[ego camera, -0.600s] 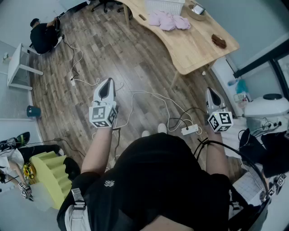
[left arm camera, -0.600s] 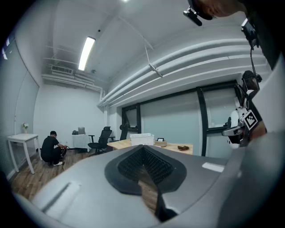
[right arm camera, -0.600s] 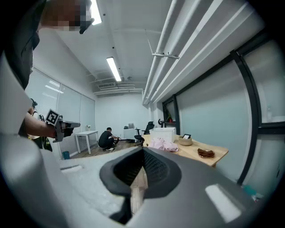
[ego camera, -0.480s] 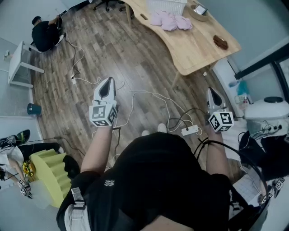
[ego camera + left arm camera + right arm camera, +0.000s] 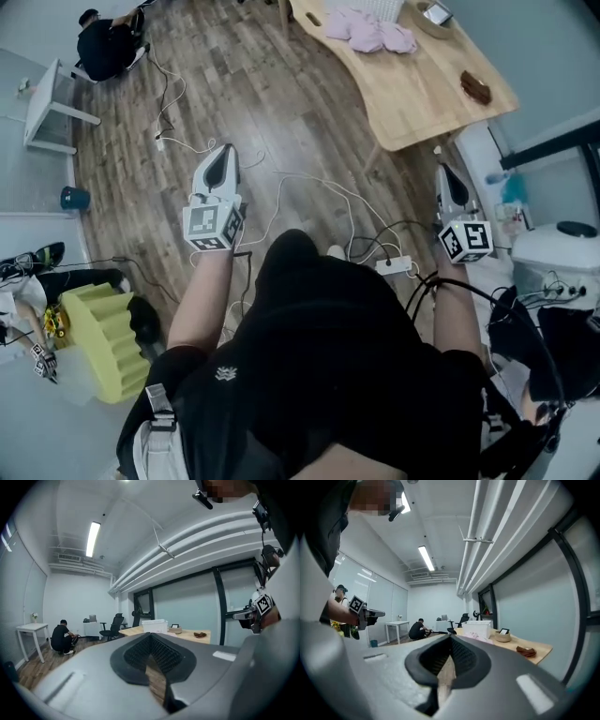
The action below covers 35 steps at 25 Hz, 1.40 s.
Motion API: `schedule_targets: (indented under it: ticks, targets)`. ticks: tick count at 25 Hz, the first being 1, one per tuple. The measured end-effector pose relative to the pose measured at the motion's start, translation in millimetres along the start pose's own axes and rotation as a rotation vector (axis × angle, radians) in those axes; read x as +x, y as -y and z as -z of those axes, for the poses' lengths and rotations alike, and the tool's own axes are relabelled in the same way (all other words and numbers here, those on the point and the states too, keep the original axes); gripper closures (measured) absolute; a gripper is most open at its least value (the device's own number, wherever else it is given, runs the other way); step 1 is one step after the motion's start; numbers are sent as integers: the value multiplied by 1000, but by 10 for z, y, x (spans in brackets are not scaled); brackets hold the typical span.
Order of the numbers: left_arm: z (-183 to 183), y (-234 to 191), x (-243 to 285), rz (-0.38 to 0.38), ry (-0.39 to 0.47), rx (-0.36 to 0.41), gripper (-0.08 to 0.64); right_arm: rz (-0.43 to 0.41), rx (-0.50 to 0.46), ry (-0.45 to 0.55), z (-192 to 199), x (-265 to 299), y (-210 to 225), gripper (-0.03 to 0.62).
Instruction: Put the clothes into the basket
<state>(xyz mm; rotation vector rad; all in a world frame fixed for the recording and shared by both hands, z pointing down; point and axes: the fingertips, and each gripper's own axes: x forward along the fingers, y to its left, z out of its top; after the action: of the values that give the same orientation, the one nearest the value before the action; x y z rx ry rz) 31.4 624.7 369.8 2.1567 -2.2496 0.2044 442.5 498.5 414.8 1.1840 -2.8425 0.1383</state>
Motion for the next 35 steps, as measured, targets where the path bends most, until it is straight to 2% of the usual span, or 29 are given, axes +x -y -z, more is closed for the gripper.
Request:
schedule_targets:
  ticks: [6, 10, 18, 26, 28, 32, 35]
  targets:
    - [111, -130, 134, -36, -51, -3, 552, -19, 34, -12, 63, 309, 96, 591]
    - [138, -306, 403, -28, -43, 2, 552, -19, 57, -22, 93, 584, 119, 591]
    - [184, -719, 1255, 28, -19, -28, 552, 22, 63, -54, 106, 1276, 262, 591]
    - [164, -1350, 2257, 79, -31, -49, 552, 58, 53, -71, -98, 2285, 299, 591]
    - [135, -1478, 2483, 94, -22, -38, 552, 63, 51, -81, -104, 2517, 297, 591]
    - [97, -1707, 2821, 141, -10, 47, 552, 73, 32, -95, -156, 2976, 242, 591]
    - [126, -1807, 3029, 172, 16, 81, 552, 71, 5, -108, -161, 3275, 229, 591]
